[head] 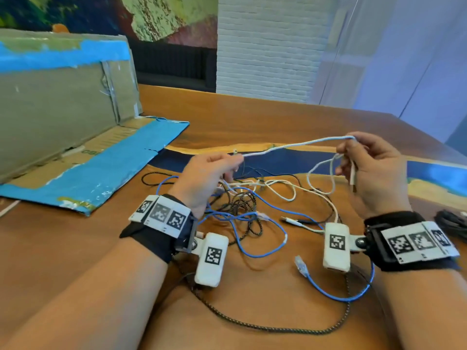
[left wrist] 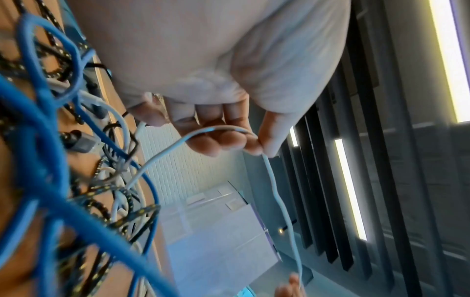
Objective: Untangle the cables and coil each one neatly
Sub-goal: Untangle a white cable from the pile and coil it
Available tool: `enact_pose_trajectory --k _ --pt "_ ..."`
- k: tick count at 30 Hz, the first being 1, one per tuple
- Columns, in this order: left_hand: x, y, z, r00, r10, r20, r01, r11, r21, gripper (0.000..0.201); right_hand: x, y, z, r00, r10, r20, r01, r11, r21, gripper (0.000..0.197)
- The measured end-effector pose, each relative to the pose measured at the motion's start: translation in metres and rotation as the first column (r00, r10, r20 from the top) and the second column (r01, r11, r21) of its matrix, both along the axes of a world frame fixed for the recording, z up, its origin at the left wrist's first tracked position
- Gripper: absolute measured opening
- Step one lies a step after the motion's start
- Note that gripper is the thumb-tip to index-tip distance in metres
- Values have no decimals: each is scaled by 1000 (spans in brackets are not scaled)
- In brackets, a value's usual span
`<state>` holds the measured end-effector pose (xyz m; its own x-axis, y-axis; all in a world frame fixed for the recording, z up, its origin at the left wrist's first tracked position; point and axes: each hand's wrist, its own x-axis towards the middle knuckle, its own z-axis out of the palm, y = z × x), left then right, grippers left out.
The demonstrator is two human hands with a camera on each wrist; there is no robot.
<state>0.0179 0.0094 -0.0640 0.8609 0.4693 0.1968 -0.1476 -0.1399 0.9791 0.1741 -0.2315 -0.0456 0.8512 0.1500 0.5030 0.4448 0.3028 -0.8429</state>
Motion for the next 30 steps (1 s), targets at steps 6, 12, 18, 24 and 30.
enact_pose_trajectory --k 6,12,18,24,30 --pt "1 7 6 970 27 243 59 939 -339 25 1 -9 -24 996 -49 -69 16 911 -412 19" --pt "-2 -11 2 978 -114 177 150 967 -204 21 -37 4 -6 995 87 57 -39 819 -572 45" --pt "0 -27 -4 979 -197 62 195 980 34 23 -72 17 -3 858 511 -51 -469 738 -485 60" --pt "0 -23 -6 982 -187 -1 187 982 35 22 -73 22 -10 841 538 -52 -488 714 -501 51" --pt "1 -23 -9 963 -254 -87 259 964 52 29 -78 29 -11 806 584 -92 -580 751 -316 29"
